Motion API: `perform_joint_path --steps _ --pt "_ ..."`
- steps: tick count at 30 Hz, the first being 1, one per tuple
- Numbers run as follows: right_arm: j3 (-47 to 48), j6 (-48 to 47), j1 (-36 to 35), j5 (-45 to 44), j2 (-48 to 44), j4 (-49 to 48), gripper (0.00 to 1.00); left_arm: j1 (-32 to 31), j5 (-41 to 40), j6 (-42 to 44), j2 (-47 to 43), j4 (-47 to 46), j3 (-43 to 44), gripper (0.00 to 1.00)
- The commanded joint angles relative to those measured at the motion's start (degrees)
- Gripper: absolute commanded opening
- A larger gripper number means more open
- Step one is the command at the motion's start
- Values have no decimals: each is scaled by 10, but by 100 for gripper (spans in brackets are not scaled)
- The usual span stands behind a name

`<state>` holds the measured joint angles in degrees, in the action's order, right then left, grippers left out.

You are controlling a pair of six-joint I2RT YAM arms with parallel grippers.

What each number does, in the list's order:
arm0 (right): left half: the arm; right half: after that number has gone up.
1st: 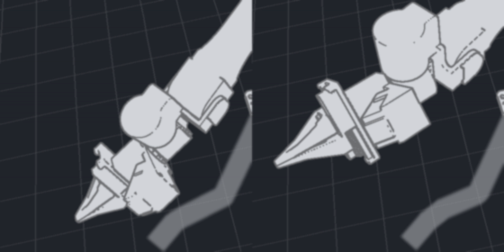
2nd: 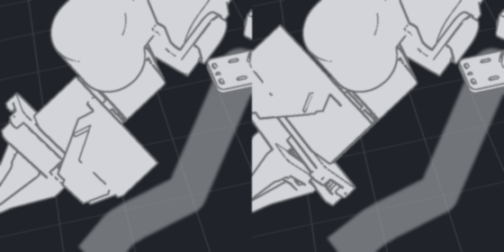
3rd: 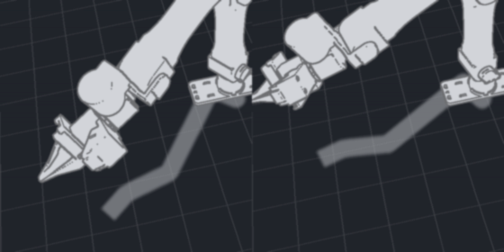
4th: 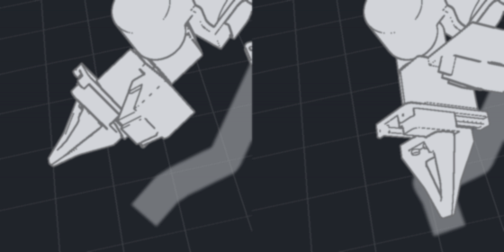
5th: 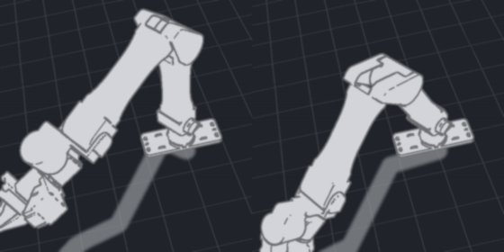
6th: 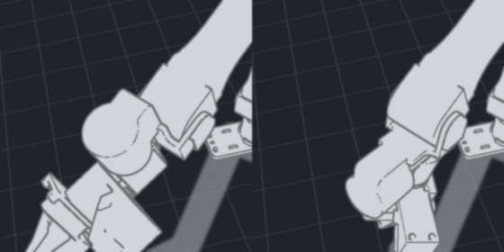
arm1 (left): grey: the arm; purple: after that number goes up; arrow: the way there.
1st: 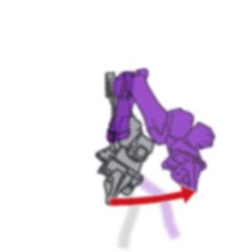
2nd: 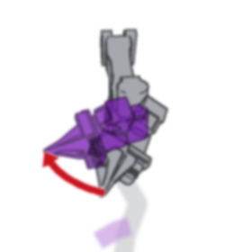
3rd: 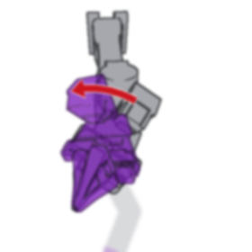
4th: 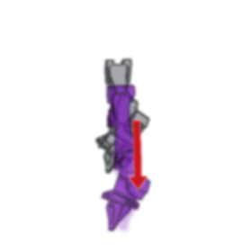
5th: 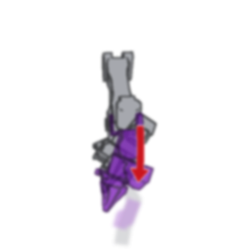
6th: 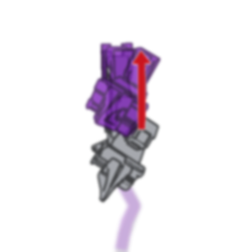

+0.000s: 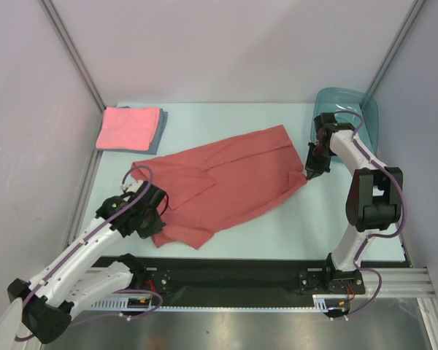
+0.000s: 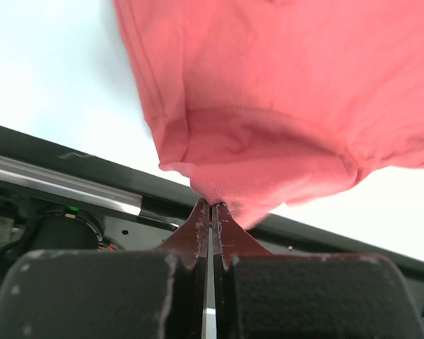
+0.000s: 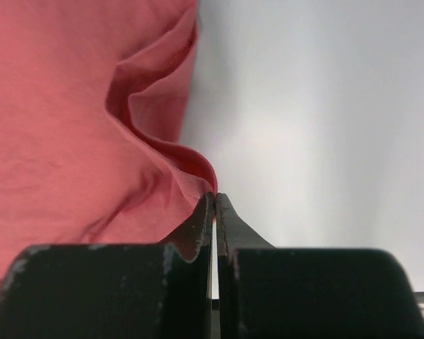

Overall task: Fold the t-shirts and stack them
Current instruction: Fold the tshirt

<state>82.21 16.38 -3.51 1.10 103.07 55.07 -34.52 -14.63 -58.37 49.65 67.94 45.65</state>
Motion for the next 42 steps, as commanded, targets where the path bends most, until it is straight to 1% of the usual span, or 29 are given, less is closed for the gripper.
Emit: perform_joint_path --steps 1,4,5,12,13,14,18,21,24,27,32,34,39,40,42 --pt "-6 -7 7 -10 -16 -10 0 22 -36 25 -13 26 37 0" --pt "-6 -6 15 -10 -16 -11 0 39 -43 39 -13 29 49 0" --pt "-5 -6 18 -27 -16 -10 0 49 -44 48 -12 28 53 0" --pt "2 8 32 -17 -26 0 0 66 -58 75 -6 33 81 0" --pt "-6 11 46 -17 -34 4 0 67 -60 80 -7 31 83 0" --pt "-9 17 52 7 -37 8 0 70 -64 81 -8 40 91 0" --pt "-38 19 75 13 -63 11 0 71 -58 90 -17 39 95 1" --pt "-54 20 79 7 -77 26 0 74 -58 96 -15 43 96 0" --pt "-92 36 84 23 -109 22 0 75 -56 105 -18 35 96 0" --pt "-108 42 84 30 -116 28 0 75 -56 113 -13 30 95 0" --pt "-153 52 84 42 -137 20 0 77 -53 129 -10 23 92 0" --pt "-177 52 83 46 -146 1 0 77 -55 135 -7 22 95 0" --pt "-147 46 83 54 -118 -16 0 82 -64 157 11 11 119 0" --pt "-138 43 83 53 -95 -20 0 82 -67 164 18 9 125 0" --pt "-94 30 83 47 -68 -19 0 82 -78 176 35 5 145 0"
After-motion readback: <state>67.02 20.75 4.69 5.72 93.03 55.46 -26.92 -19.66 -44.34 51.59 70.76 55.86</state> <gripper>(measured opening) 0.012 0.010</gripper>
